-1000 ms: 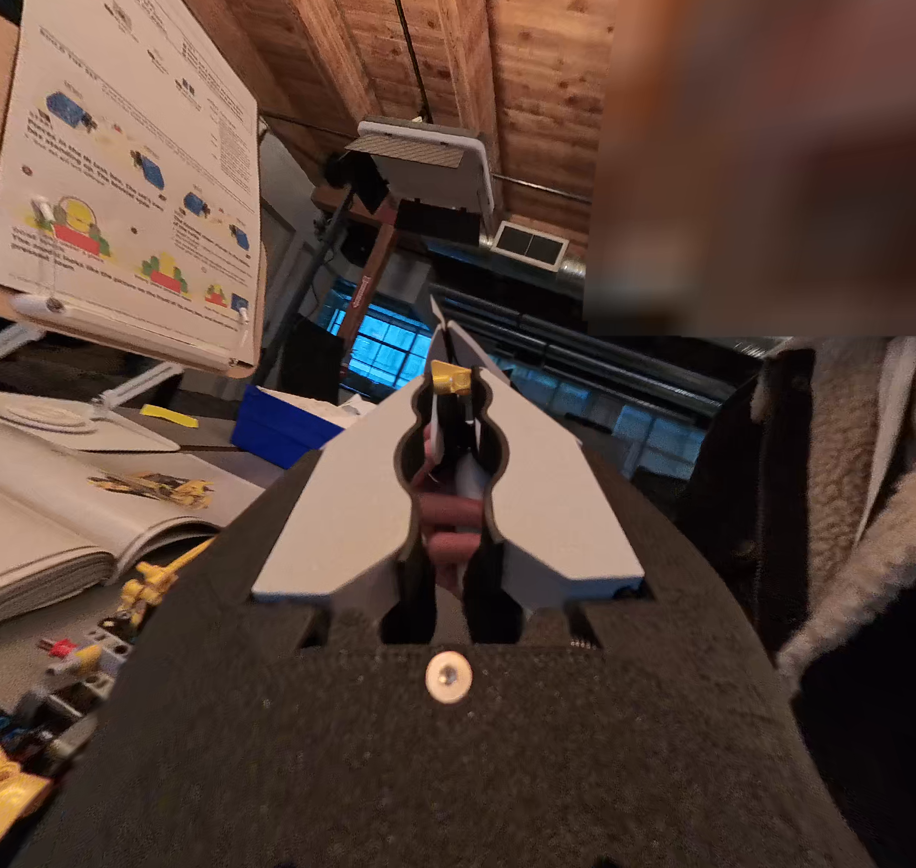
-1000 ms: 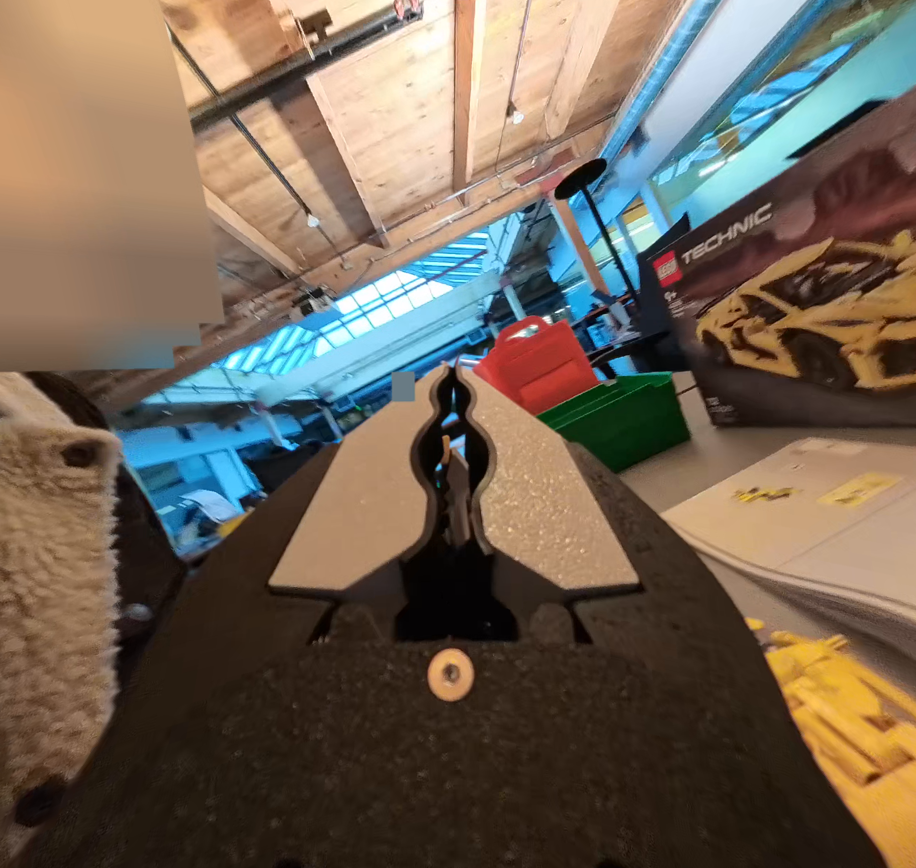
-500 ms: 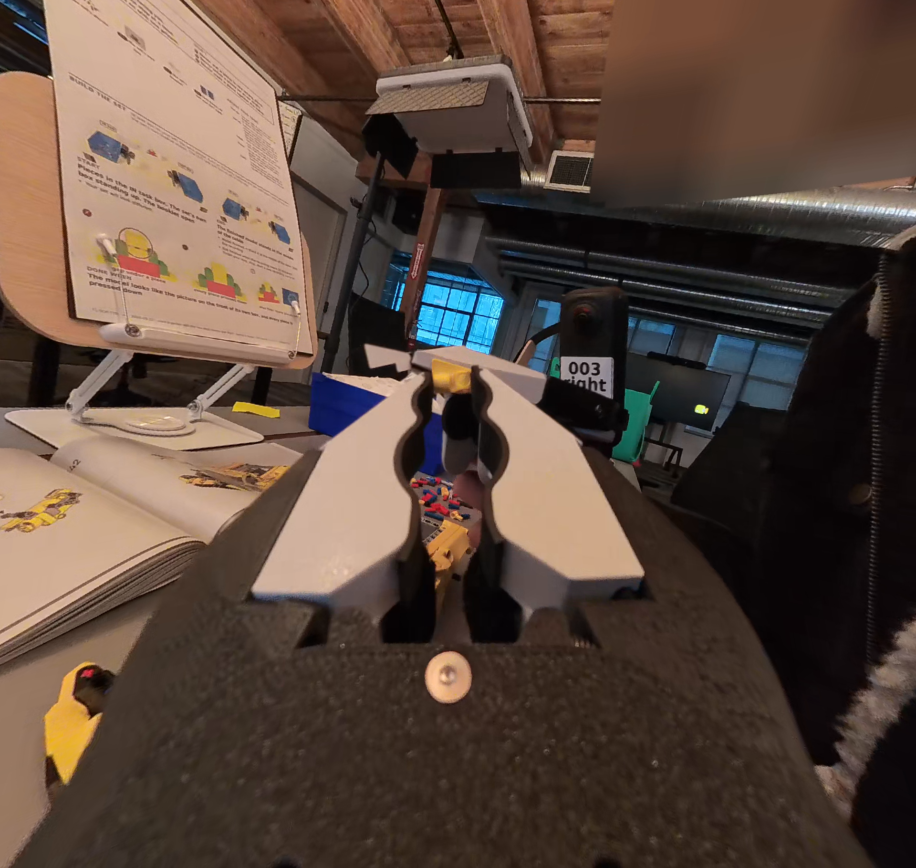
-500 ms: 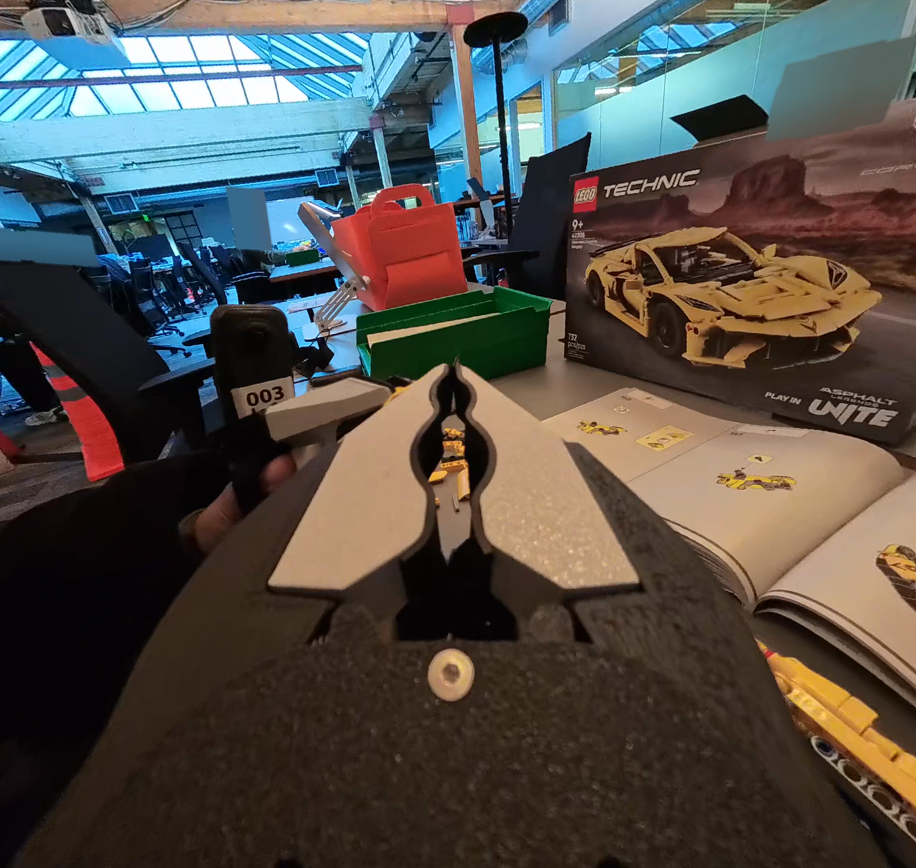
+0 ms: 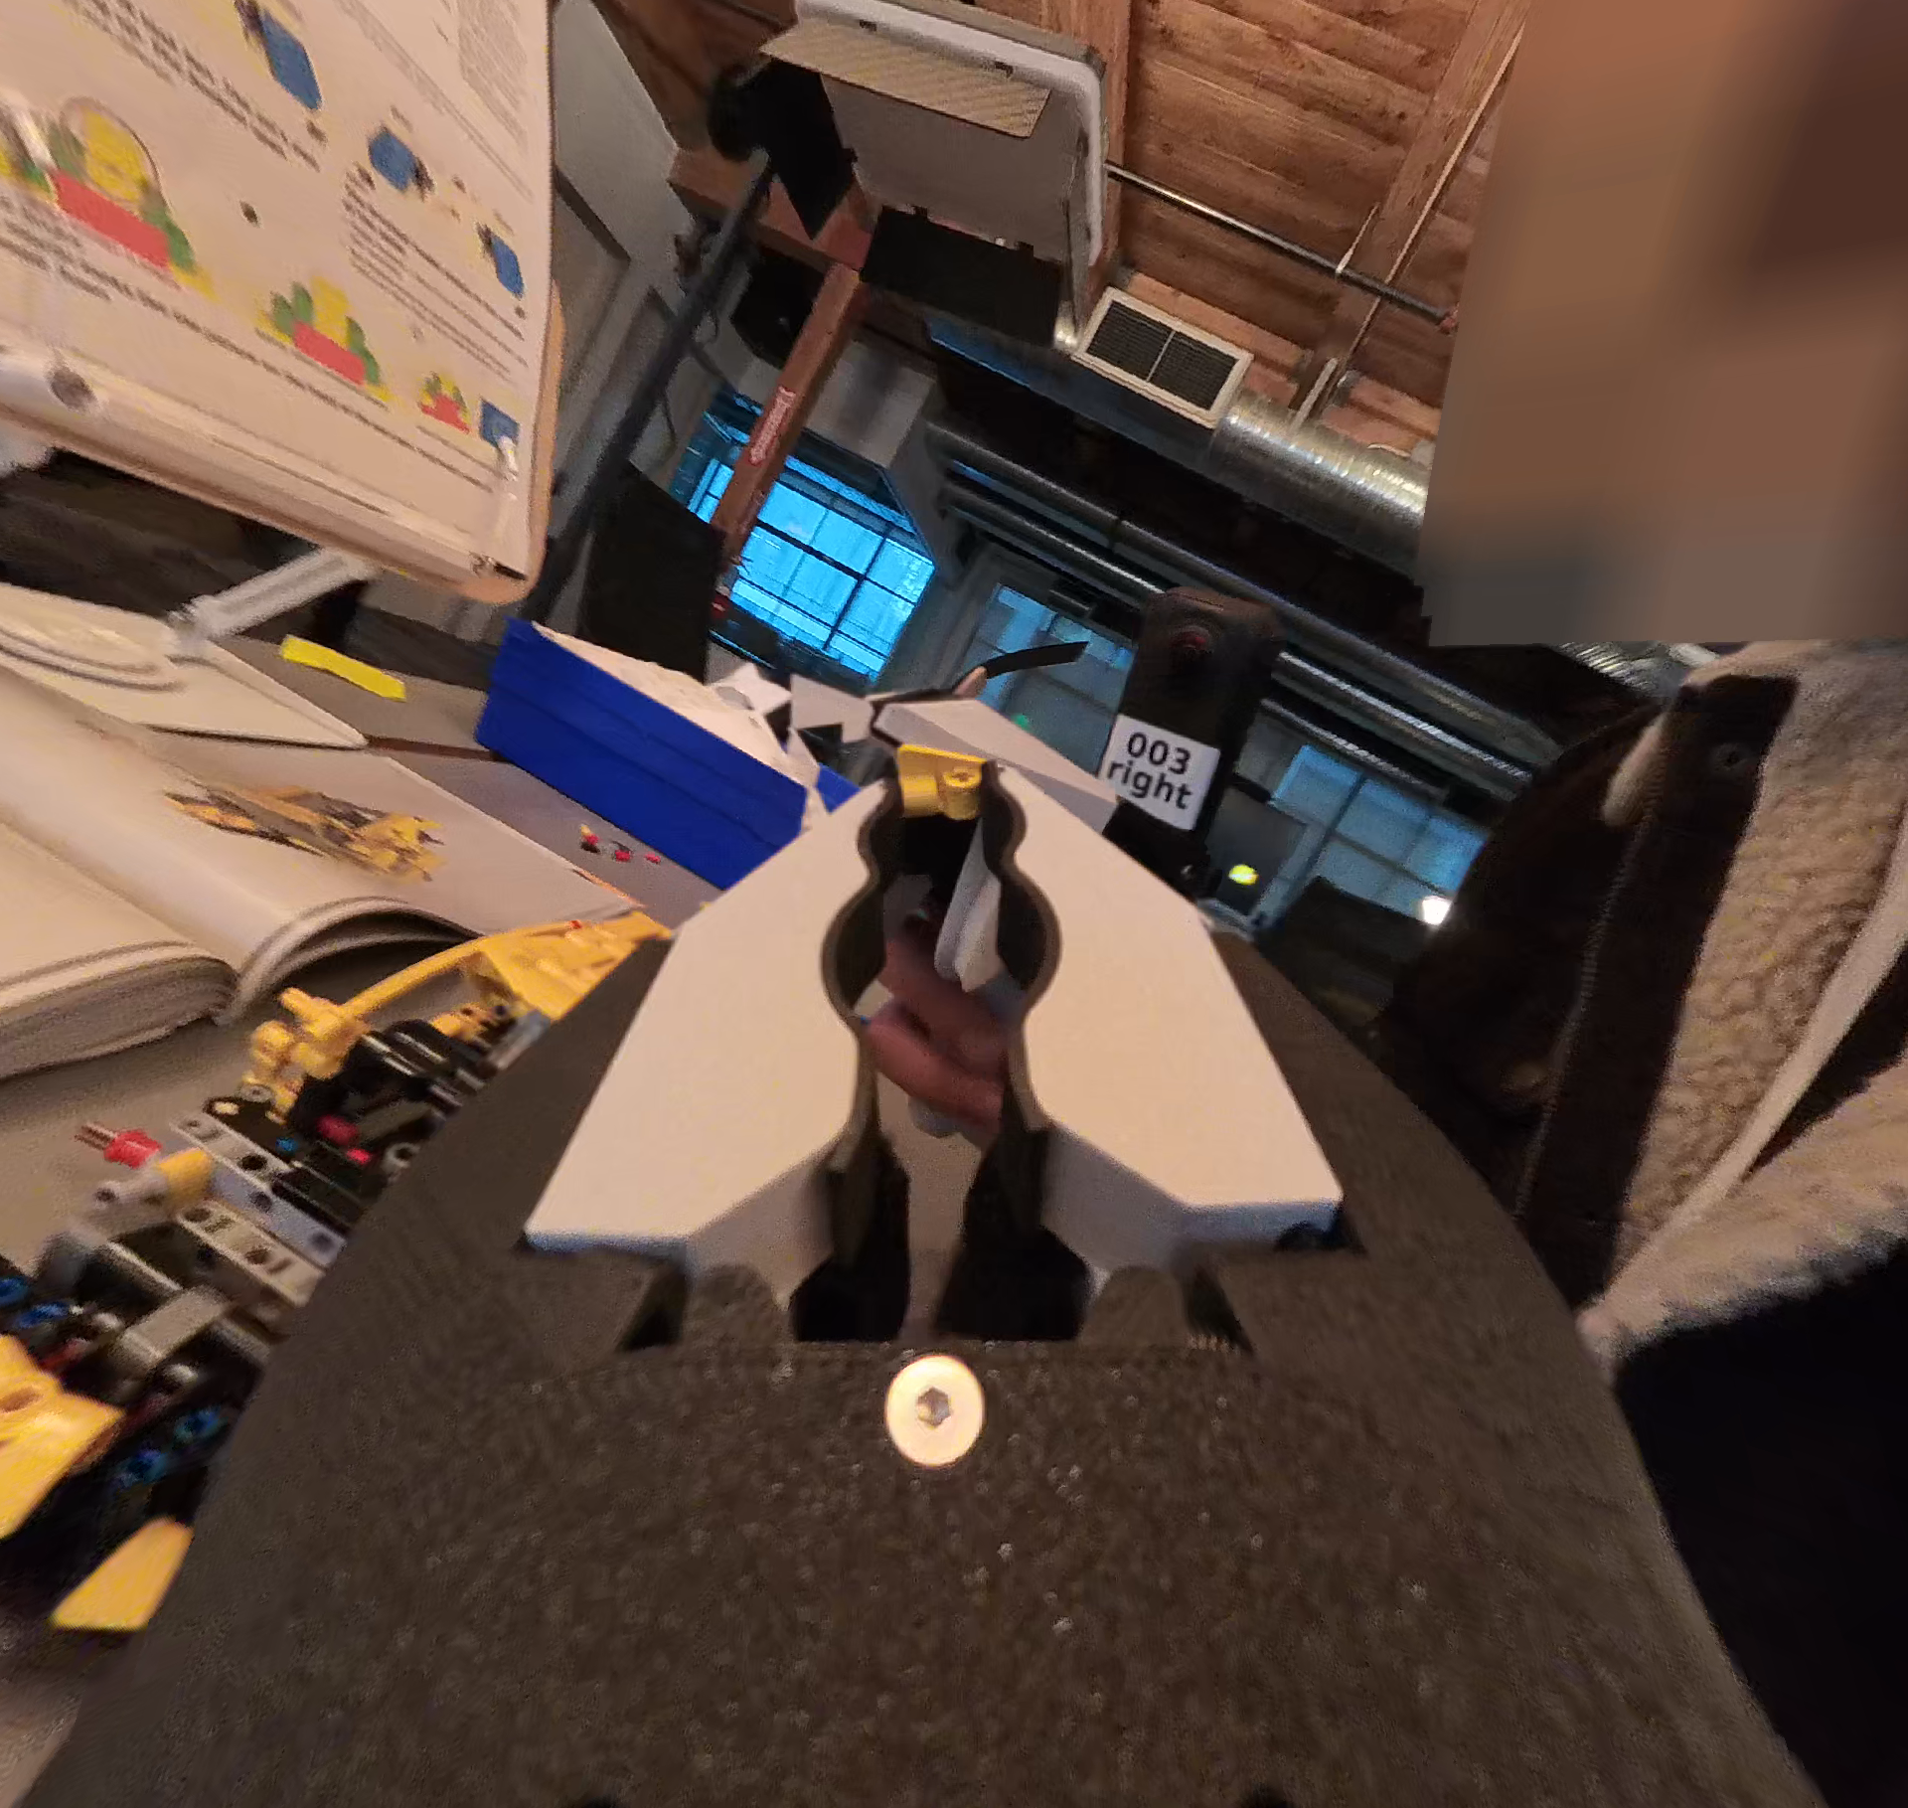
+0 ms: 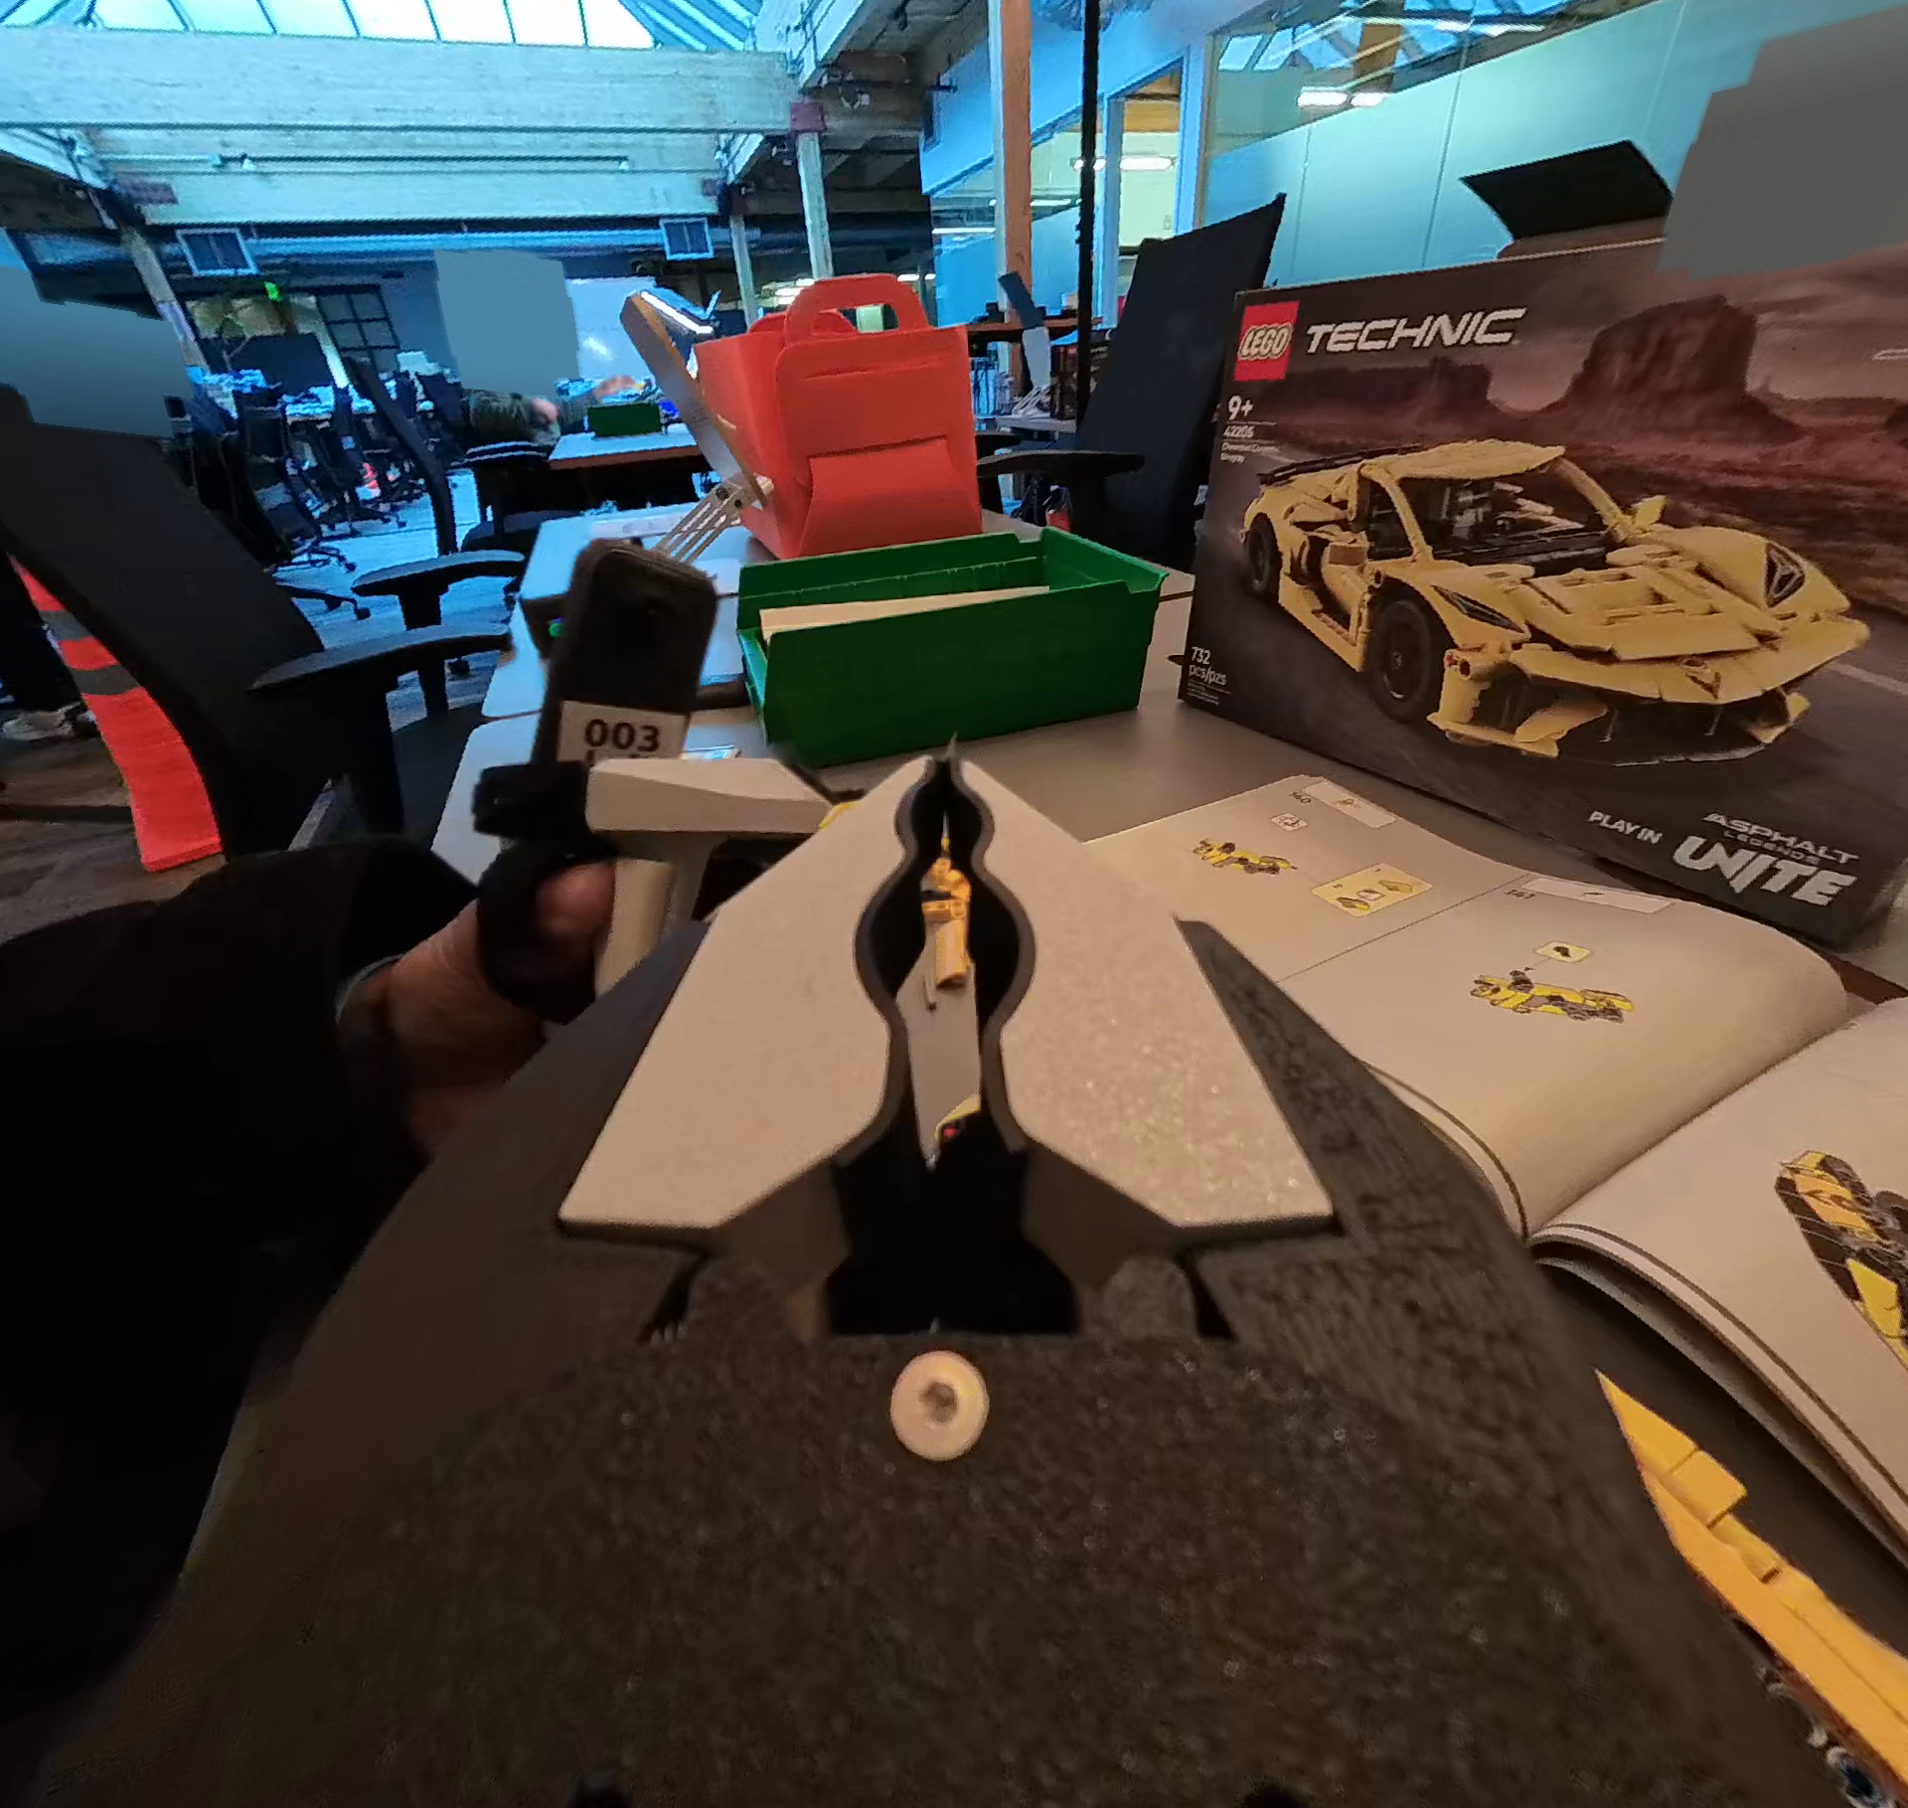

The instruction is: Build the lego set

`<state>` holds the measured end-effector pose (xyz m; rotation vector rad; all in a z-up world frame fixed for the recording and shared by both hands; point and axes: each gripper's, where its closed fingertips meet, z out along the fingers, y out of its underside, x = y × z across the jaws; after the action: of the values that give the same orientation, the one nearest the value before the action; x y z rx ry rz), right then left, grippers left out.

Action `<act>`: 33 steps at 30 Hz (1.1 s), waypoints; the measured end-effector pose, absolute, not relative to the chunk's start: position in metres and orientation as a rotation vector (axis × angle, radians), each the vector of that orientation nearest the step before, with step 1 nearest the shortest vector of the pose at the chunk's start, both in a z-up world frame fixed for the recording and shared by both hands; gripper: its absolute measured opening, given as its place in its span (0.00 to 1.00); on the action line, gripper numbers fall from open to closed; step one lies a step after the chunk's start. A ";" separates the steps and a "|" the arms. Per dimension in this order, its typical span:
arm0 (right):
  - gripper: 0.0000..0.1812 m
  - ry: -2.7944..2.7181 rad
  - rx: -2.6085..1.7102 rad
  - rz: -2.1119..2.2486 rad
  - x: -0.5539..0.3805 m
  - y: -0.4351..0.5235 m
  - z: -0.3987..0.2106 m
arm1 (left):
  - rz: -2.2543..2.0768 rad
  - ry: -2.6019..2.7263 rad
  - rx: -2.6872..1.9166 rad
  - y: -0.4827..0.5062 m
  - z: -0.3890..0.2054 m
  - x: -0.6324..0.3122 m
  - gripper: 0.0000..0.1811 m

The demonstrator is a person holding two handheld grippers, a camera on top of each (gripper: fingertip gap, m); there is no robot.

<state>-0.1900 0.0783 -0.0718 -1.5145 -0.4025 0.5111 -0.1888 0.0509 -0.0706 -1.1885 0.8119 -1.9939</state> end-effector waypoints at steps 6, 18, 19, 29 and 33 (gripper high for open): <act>0.00 -0.471 -1.545 0.580 -0.196 0.075 -0.076 | -2.047 0.879 -1.221 0.044 -0.075 -0.191 0.08; 0.00 -0.652 -1.272 0.041 -0.200 0.062 -0.050 | -1.515 0.843 -0.950 0.071 -0.056 -0.232 0.08; 0.00 -0.659 -1.270 0.049 -0.203 0.061 -0.051 | -1.508 0.838 -0.947 0.072 -0.056 -0.232 0.08; 0.00 -0.602 -1.285 0.165 -0.199 0.062 -0.052 | -1.601 0.843 -1.030 0.076 -0.061 -0.230 0.08; 0.00 -0.628 -1.277 0.139 -0.203 0.061 -0.052 | -1.571 0.850 -1.018 0.075 -0.062 -0.228 0.08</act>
<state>-0.2034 0.0608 -0.0523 -1.2766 -0.6284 0.1388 -0.2281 0.0750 -0.0616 -1.0184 0.8496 -1.5713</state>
